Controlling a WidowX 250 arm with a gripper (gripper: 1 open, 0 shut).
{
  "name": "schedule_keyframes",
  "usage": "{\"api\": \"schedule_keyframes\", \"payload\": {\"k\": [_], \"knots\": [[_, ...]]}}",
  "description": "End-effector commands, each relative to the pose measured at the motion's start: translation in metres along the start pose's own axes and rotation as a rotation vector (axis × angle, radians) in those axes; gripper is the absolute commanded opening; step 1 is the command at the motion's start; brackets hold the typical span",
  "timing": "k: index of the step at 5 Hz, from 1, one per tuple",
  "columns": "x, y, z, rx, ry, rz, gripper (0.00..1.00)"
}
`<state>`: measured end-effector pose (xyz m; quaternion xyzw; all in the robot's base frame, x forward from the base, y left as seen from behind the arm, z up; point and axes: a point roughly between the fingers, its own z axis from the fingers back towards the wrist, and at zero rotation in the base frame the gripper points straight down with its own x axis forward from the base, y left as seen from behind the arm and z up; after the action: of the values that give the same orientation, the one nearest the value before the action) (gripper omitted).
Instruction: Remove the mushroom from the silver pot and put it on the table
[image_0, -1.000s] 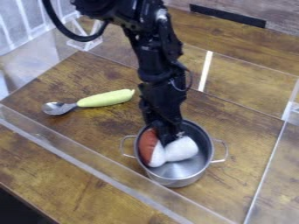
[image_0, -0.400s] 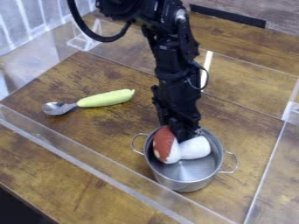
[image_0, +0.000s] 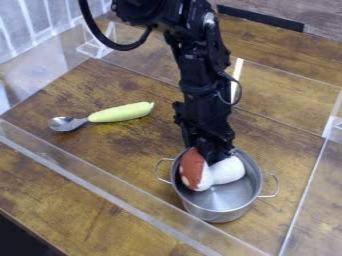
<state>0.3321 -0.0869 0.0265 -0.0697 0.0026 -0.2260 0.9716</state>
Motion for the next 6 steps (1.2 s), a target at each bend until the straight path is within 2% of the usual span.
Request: {"api": "schedule_keyframes", "payload": {"k": [1,3,4,6], "knots": [[-0.008,-0.023,0.002,-0.008,0.036,-0.091,0.00],[0.012,-0.022,0.028,0.041,0.057,-0.125,0.00],[0.016,-0.018,0.034,0.052,0.065,-0.132,0.00],[0.016,-0.007,0.037,0.070,0.046,0.020,0.00]]}}
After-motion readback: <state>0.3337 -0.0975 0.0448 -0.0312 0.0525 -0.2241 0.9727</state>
